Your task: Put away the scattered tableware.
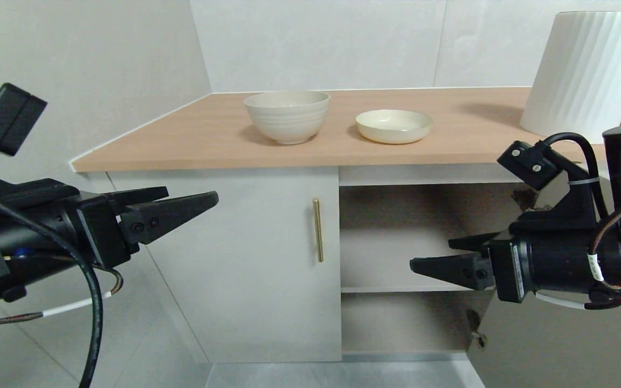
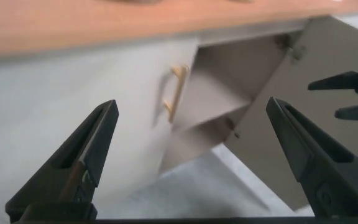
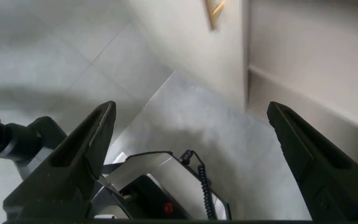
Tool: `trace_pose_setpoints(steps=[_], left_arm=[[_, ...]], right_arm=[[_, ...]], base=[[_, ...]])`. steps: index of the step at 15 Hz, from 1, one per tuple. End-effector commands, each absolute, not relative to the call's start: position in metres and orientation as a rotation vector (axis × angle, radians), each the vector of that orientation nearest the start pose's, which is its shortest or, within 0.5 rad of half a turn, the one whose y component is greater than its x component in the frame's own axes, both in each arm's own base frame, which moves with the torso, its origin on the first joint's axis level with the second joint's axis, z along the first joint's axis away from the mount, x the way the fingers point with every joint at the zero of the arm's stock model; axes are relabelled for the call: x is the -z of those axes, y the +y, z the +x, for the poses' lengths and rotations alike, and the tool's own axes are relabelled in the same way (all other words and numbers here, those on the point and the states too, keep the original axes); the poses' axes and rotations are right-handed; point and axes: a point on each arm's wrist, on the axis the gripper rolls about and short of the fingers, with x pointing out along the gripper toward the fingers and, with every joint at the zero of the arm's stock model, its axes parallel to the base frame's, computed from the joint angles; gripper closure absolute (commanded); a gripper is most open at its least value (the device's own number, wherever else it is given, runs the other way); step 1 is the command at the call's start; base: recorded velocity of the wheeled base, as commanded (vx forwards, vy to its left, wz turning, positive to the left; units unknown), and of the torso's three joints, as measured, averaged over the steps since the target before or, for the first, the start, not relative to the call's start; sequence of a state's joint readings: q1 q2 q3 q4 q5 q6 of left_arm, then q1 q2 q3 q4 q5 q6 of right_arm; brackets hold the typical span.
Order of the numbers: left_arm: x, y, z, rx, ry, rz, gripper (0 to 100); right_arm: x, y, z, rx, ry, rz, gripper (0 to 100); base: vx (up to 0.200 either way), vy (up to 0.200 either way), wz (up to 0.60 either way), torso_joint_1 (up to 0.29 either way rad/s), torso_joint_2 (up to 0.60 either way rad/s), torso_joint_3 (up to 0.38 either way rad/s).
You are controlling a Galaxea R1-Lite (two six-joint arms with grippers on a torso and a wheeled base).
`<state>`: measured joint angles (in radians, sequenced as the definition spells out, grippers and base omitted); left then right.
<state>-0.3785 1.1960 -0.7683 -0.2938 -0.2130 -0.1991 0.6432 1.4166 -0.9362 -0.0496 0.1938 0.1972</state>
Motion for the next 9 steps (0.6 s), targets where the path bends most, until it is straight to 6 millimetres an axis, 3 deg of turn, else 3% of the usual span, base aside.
trace_pose_setpoints(steps=[1,2,9], left_arm=[[-0.262,-0.0718,0.1674,0.576,0.193,-0.182,0],[-0.2615,-0.0718,0.1674,0.579,0.195,-0.182,0],[-0.2627,-0.0715,0.1662,0.582,0.189,-0.186,0]], right_arm=[[-0.2387,0.1447,0.1854,-0.78,0.515,0.084,0],[-0.2347,0.1427,0.1832,-0.78,0.523,0.075,0],[-0.2313,0.1418,0.182,-0.794,0.432,0.087,0]], base=[[0.2,0.0,0.0,0.007,0.0,0.007],[0.2,0.0,0.0,-0.002,0.0,0.002],[0.0,0.0,0.0,0.0,0.0,0.0]])
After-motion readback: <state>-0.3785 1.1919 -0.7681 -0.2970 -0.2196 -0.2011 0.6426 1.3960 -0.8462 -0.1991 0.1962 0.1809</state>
